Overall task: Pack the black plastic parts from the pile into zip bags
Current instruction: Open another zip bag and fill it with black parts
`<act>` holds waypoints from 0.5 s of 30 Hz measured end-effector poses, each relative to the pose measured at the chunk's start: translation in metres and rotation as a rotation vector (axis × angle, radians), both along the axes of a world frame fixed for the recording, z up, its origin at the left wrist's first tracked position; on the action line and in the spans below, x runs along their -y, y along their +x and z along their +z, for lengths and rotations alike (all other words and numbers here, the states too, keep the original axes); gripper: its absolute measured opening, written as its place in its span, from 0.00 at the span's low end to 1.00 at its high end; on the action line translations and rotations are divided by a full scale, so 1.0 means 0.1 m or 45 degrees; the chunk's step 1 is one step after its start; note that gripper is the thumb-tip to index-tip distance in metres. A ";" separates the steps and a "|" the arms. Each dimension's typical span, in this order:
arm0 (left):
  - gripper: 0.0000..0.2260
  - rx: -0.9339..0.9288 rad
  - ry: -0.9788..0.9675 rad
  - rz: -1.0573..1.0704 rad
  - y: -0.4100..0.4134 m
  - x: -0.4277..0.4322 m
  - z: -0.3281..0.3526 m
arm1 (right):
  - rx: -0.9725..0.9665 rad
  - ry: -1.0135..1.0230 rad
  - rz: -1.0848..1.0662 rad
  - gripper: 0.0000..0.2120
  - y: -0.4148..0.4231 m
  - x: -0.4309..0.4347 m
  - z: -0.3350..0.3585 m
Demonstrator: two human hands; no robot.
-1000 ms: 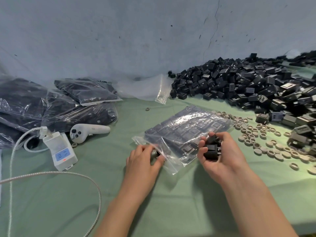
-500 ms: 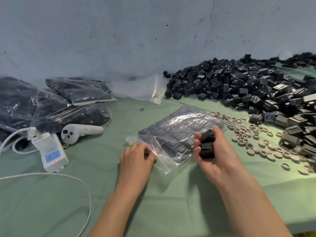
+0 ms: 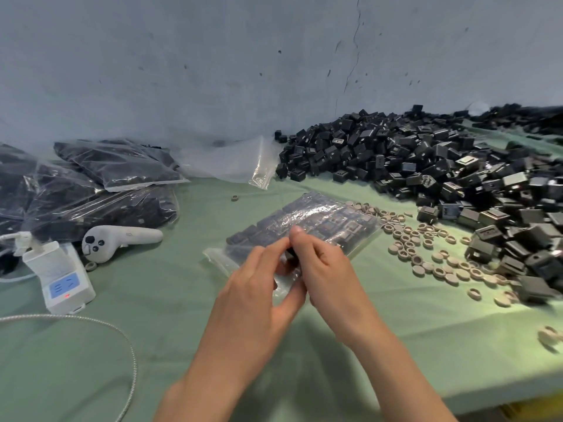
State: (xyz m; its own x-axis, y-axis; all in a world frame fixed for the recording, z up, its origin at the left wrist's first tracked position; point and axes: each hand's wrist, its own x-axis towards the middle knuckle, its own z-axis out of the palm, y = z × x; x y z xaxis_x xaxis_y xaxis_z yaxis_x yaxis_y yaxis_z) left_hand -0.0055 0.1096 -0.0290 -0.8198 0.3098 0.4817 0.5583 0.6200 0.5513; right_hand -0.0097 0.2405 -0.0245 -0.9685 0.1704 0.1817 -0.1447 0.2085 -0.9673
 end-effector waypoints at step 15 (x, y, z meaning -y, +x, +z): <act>0.04 0.253 0.195 0.369 -0.16 0.35 -0.02 | -0.100 0.447 -0.008 0.24 0.08 -0.03 -0.06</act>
State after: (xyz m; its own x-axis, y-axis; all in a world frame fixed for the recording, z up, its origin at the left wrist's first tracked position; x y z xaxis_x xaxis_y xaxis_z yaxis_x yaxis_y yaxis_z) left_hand -0.0215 0.0748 -0.0307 -0.9448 -0.0116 0.3274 0.2450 0.6384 0.7296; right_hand -0.0016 0.2436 -0.0301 -0.9483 0.0900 0.3042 -0.2138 0.5274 -0.8223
